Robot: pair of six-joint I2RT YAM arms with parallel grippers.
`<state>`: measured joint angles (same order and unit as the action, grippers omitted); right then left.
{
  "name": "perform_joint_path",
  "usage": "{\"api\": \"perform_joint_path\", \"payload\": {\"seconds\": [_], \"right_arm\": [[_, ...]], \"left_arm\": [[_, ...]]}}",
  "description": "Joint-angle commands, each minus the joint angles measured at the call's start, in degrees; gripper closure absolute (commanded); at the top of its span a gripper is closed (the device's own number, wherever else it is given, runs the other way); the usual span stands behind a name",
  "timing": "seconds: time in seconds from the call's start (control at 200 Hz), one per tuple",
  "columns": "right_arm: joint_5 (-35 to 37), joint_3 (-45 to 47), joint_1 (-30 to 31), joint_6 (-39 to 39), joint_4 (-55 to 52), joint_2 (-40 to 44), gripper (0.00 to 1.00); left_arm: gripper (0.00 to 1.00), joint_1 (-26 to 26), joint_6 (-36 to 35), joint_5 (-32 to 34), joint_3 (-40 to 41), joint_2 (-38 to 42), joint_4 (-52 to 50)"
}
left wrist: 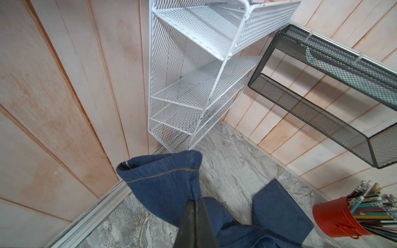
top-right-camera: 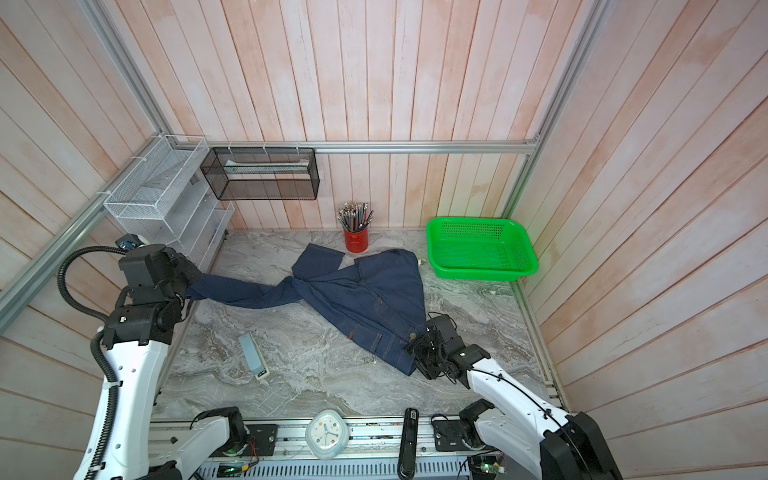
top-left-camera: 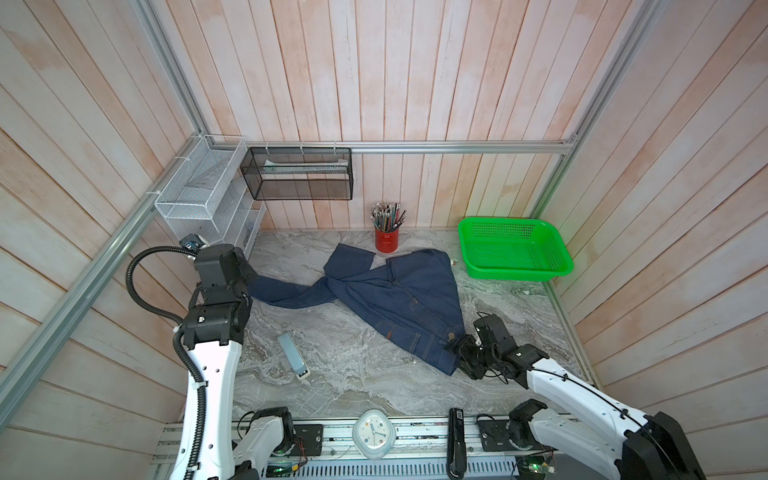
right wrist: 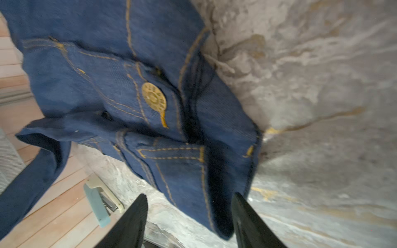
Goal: Fold and stack the trousers
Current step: Flatten out the trousers at the center of the table.
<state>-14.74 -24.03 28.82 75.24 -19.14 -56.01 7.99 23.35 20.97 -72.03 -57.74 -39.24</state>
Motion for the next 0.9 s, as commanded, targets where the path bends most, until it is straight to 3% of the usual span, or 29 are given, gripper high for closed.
{"api": "perform_joint_path", "payload": {"seconds": [0.0, 0.175, 0.295, 0.4, 0.53, 0.66, 0.77, 0.895], "right_arm": [[-0.2, 0.2, -1.0, -0.5, 6.8, -1.5, 0.41], [-1.5, 0.8, -2.6, -3.3, 10.9, -6.2, 0.50], [-3.5, -1.7, -4.9, -7.9, 10.2, -7.7, 0.76], [-2.0, -7.0, -8.5, -13.7, 2.9, -5.6, 1.00], [9.0, -18.1, -15.6, -22.7, -11.4, -0.4, 1.00], [19.5, -27.2, -24.1, -30.4, -18.0, 2.5, 1.00], [27.4, -29.0, -29.2, -34.9, -18.1, 3.4, 1.00], [40.6, -27.0, -29.9, -37.2, -16.0, 4.7, 1.00]], "left_arm": [[1.00, 0.4, 0.1, -0.4, 0.6, 0.2, 0.8], [1.00, 0.4, -0.1, -0.2, 0.7, 0.3, 0.8], [1.00, 0.4, -0.5, 0.4, 0.6, 0.2, 0.7], [1.00, 0.4, -1.2, 1.5, 0.6, 0.2, 0.9], [1.00, 0.9, -2.2, 2.6, 1.2, 0.1, 1.2], [1.00, 2.1, -2.4, 2.7, 3.0, -0.1, 2.2], [1.00, 3.4, -2.2, 1.6, 5.4, -0.4, 3.5], [1.00, 5.0, -2.0, 0.0, 8.5, -1.5, 4.9]]}}
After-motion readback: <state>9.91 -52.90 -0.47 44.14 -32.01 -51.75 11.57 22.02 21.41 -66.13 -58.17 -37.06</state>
